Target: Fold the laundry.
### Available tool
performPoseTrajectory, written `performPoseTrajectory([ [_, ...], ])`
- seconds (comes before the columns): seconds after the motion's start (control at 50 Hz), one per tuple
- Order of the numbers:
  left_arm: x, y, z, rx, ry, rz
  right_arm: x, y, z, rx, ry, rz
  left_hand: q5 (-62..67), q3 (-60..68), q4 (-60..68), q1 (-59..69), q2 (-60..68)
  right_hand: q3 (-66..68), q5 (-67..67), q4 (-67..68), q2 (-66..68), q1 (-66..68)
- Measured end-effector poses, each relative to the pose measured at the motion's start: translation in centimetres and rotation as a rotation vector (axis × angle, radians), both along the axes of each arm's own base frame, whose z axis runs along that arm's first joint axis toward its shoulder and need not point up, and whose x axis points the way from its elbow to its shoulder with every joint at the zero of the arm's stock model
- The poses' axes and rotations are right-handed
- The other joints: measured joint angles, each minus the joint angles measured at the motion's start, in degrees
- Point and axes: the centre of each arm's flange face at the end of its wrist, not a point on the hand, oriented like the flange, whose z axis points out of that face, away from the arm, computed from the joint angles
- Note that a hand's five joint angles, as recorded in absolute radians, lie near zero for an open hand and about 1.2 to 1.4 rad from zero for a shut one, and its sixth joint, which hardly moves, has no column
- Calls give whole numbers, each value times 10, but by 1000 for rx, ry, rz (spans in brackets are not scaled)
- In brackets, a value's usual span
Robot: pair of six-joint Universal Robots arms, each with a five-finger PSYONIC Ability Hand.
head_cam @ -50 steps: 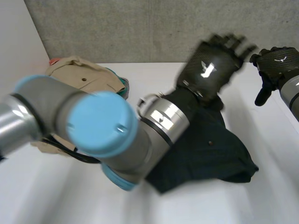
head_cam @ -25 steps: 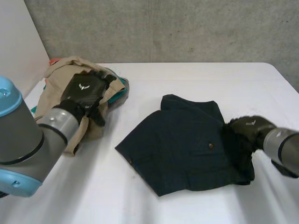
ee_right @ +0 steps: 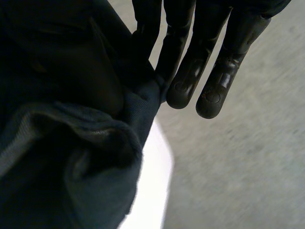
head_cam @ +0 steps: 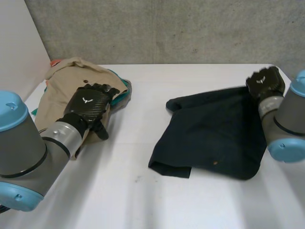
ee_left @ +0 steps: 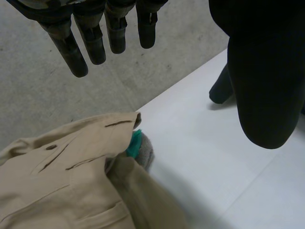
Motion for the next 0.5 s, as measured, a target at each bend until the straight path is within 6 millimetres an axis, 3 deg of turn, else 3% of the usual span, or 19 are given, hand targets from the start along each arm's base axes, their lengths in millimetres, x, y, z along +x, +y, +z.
performPoseTrajectory([
  [0.02, 0, 0, 0, 0, 0, 0, 0, 0, 0, 0, 0, 0, 0, 0, 0, 0, 0, 0, 0, 0, 0, 0],
  [0.06, -4, 3, -1, -2, -1, -15, 9, -20, -4, -60, 2, 43, 0, 0, 0, 0, 0, -58, -48, -59, -55, -62],
  [0.1, -5, 3, -2, -2, -1, -18, 11, -23, -6, -66, 2, 51, 0, 0, 0, 0, 0, -58, -48, -59, -55, -62],
  [0.12, -10, 6, -4, 1, -4, -32, 12, -25, -7, -70, 1, 61, 0, 0, 0, 0, 0, -115, -104, -116, -113, -119],
  [0.14, -13, 8, -6, 5, -6, -44, 19, -32, -16, -81, -2, 107, 0, 0, 0, 0, 0, -374, -343, -362, -381, -340],
  [0.16, -17, 10, -8, 9, -8, -56, 21, -33, -18, -82, -5, 120, 0, 0, 0, 0, 0, -467, -433, -467, -472, -393],
  [0.22, -26, 17, -14, 19, -13, -87, 22, -32, -15, -82, -23, 130, 0, 0, 0, 0, 0, -552, -491, -545, -530, -434],
  [0.34, -46, 32, -24, 41, -25, -150, 5, -12, 25, -76, -147, 96, 0, 0, 1, 2, 1, -558, -494, -547, -532, -434],
  [0.4, -57, 39, -30, 51, -34, -167, -14, 14, 59, -17, -272, 75, 2, 5, 5, 6, 8, -558, -494, -547, -532, -434],
  [0.5, -68, 45, -37, 63, -43, -153, -31, 47, 69, 186, -364, 72, 3, 13, 19, 26, 19, -558, -494, -547, -532, -434],
])
